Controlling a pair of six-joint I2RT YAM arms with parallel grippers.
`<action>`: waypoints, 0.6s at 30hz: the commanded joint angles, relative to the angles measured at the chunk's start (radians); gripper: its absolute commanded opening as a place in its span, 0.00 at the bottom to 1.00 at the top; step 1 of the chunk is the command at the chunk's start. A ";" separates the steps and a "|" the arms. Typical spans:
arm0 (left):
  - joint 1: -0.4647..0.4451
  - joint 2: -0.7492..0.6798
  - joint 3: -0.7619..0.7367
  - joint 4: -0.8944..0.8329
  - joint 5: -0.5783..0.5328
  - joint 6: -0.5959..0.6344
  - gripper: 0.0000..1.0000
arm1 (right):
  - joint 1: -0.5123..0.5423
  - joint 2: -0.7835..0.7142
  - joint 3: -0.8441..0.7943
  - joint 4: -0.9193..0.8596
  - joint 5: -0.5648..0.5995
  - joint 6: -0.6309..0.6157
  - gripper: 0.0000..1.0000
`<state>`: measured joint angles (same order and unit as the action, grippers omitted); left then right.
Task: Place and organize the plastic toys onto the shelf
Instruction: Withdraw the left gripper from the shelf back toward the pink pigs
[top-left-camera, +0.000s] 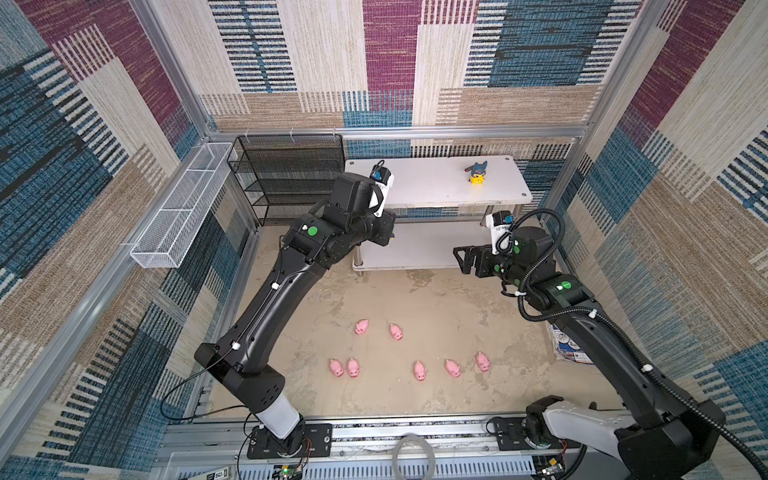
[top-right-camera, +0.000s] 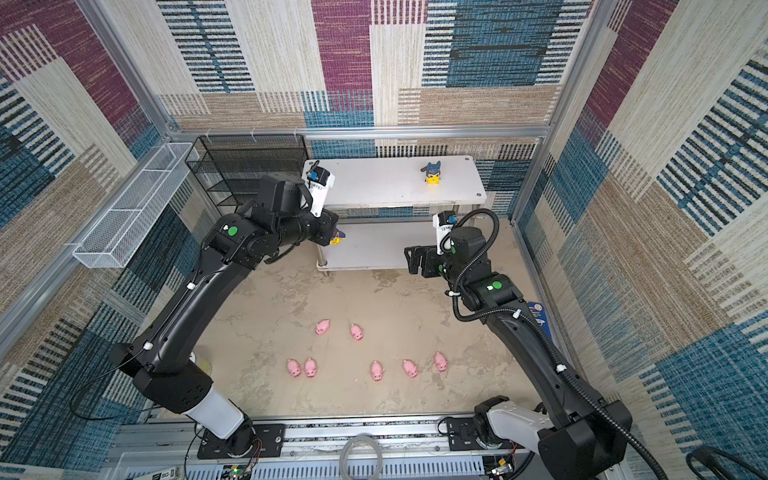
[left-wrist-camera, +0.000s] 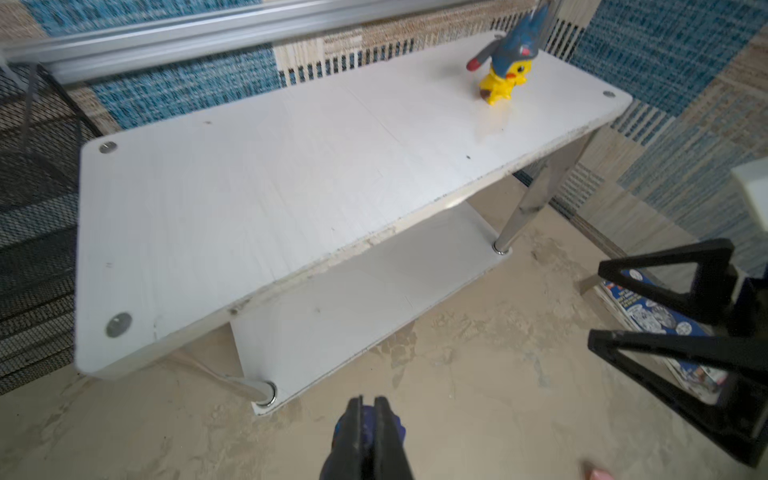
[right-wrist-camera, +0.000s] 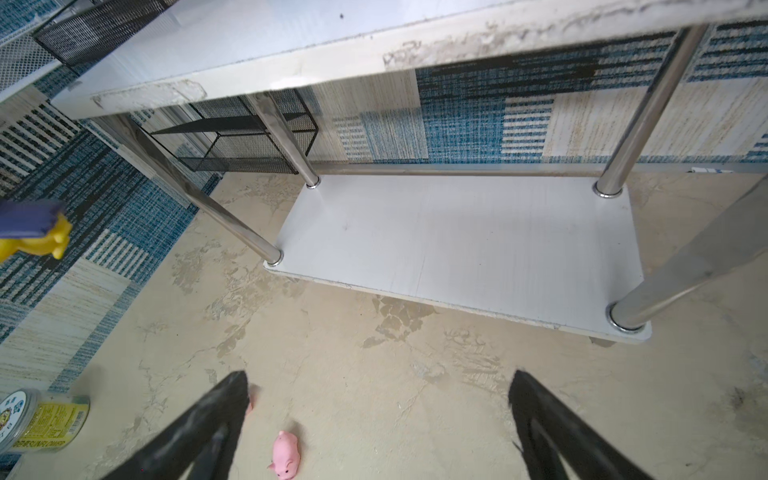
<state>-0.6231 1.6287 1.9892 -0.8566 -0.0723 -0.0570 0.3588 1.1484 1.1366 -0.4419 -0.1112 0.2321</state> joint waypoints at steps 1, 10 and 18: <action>-0.010 -0.024 -0.093 0.067 0.008 -0.032 0.00 | 0.001 -0.025 -0.021 -0.004 -0.014 0.016 1.00; -0.034 -0.004 -0.342 0.208 0.045 -0.023 0.00 | 0.000 -0.091 -0.116 -0.014 0.007 0.033 1.00; -0.082 0.118 -0.421 0.244 0.042 0.010 0.00 | 0.001 -0.084 -0.157 -0.011 0.022 0.031 1.00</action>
<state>-0.6937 1.7222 1.5795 -0.6662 -0.0414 -0.0658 0.3588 1.0615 0.9840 -0.4721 -0.1028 0.2604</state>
